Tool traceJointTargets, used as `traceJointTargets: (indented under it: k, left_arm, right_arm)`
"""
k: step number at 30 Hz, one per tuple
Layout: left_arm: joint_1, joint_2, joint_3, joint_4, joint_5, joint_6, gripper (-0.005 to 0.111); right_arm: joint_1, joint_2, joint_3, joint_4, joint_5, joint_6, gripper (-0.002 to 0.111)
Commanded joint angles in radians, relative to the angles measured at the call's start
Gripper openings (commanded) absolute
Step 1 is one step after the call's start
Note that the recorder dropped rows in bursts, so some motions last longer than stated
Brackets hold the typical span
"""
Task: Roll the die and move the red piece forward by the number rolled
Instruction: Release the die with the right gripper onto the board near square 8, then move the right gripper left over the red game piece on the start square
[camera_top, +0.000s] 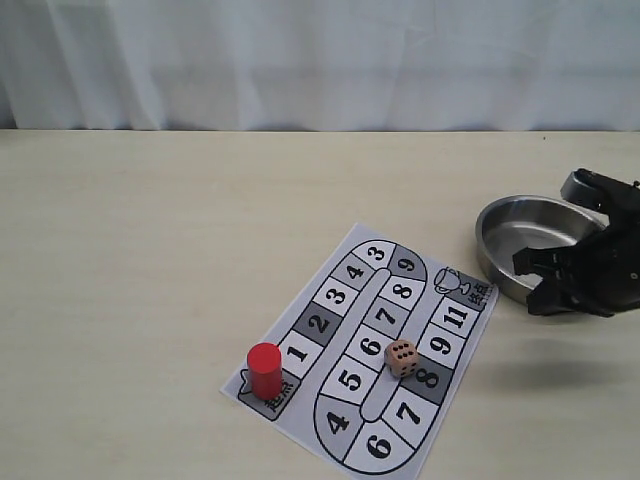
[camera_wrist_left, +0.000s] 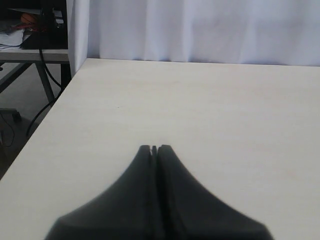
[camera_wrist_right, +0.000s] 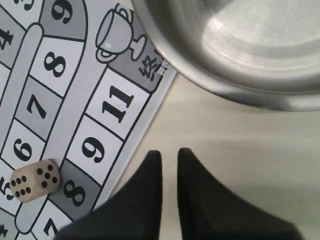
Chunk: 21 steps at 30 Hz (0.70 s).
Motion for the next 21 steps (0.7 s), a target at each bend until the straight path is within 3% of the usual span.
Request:
traceJointTargets:
  k: [1,9,16,21]
  left_arm:
    - [-0.008,-0.001,-0.006,0.003,-0.013,0.000,0.000]
    - [-0.008,-0.001,-0.006,0.003,-0.013,0.000,0.000]
    - [-0.008,-0.001,-0.006,0.003,-0.013,0.000,0.000]
    - [-0.008,-0.001,-0.006,0.003,-0.013,0.000,0.000]
  right_arm:
    - [-0.004,-0.079,0.000,-0.003,0.059,-0.115,0.004]
    - [0.027,-0.177,0.000,-0.024,0.175,-0.184,0.004]
    - [0.280,-0.177,-0.012,-0.157,0.120,-0.159,0.004]
    - [0.468,-0.112,-0.012,-0.423,0.090,0.065,0.004]
